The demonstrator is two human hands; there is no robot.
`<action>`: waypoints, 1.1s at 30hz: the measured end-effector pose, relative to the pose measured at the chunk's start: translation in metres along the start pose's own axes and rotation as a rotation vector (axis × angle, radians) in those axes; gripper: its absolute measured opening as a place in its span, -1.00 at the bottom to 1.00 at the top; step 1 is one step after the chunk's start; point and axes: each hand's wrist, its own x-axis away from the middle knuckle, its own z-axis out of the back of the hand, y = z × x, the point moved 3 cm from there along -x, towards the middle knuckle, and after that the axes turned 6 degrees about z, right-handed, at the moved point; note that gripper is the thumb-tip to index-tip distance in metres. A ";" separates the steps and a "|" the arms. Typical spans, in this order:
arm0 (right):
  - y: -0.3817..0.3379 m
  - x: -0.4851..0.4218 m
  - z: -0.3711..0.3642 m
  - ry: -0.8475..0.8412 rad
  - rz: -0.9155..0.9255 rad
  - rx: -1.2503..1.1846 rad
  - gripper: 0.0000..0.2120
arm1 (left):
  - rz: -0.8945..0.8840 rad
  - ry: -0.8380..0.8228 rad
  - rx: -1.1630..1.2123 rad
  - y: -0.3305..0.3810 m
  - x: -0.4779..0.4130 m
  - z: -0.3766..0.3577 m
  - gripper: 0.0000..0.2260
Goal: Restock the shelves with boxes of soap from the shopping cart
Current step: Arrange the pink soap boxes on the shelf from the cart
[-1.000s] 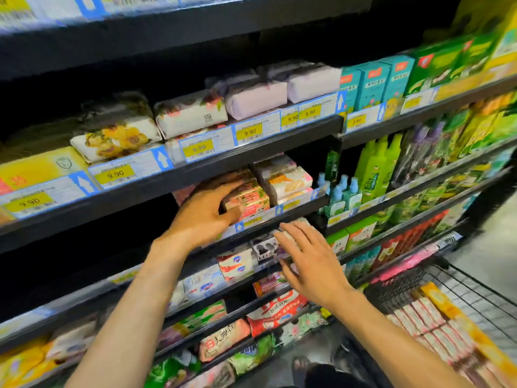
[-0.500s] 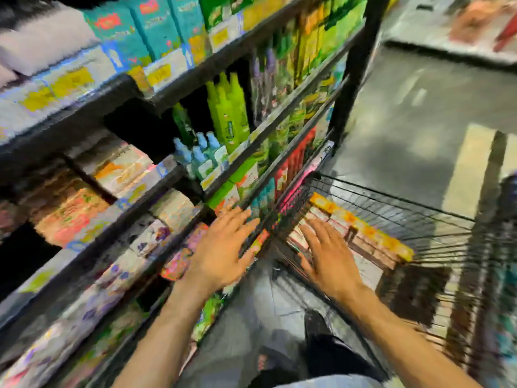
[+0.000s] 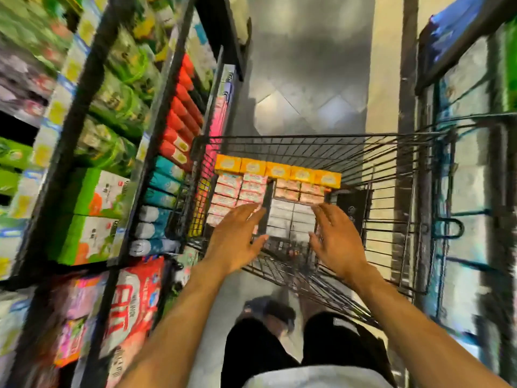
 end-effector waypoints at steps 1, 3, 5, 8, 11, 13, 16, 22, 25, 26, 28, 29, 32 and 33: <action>0.014 -0.006 -0.008 -0.018 -0.021 -0.012 -0.40 | 0.009 -0.036 -0.012 0.000 -0.018 -0.011 -0.42; 0.040 -0.018 -0.026 -0.045 -0.061 -0.046 -0.40 | 0.006 -0.091 -0.024 0.000 -0.052 -0.034 -0.42; 0.061 -0.032 -0.045 -0.052 -0.093 -0.068 -0.39 | -0.015 -0.132 -0.031 -0.002 -0.085 -0.057 -0.43; 0.089 -0.055 -0.079 -0.036 -0.127 -0.104 -0.40 | -0.050 -0.138 -0.026 -0.009 -0.136 -0.094 -0.46; 0.112 -0.076 -0.118 -0.031 -0.158 -0.097 -0.45 | -0.093 -0.128 0.009 -0.017 -0.180 -0.133 -0.43; 0.125 -0.089 -0.144 -0.031 -0.169 -0.101 -0.43 | -0.146 -0.083 0.012 -0.023 -0.205 -0.158 -0.46; 0.141 -0.105 -0.179 -0.004 -0.167 -0.093 -0.40 | -0.203 -0.063 -0.022 -0.030 -0.232 -0.193 -0.50; 0.158 -0.129 -0.216 -0.014 -0.179 -0.024 -0.48 | -0.254 -0.070 -0.197 -0.047 -0.251 -0.237 -0.53; 0.160 -0.133 -0.221 -0.001 -0.219 0.046 -0.50 | -0.216 0.010 -0.236 -0.048 -0.251 -0.247 -0.48; 0.159 -0.134 -0.220 0.002 -0.221 0.065 -0.52 | -0.205 0.030 -0.229 -0.047 -0.250 -0.248 -0.47; 0.158 -0.134 -0.213 0.003 -0.214 0.062 -0.57 | -0.194 0.054 -0.179 -0.046 -0.249 -0.240 -0.49; 0.156 -0.130 -0.208 -0.009 -0.223 0.018 -0.58 | -0.179 0.056 -0.140 -0.046 -0.244 -0.233 -0.50; 0.150 -0.114 -0.188 -0.033 -0.327 -0.240 -0.61 | -0.144 0.056 0.025 -0.047 -0.220 -0.201 -0.53; 0.144 -0.108 -0.177 -0.032 -0.369 -0.347 -0.65 | -0.135 0.048 0.078 -0.047 -0.210 -0.187 -0.55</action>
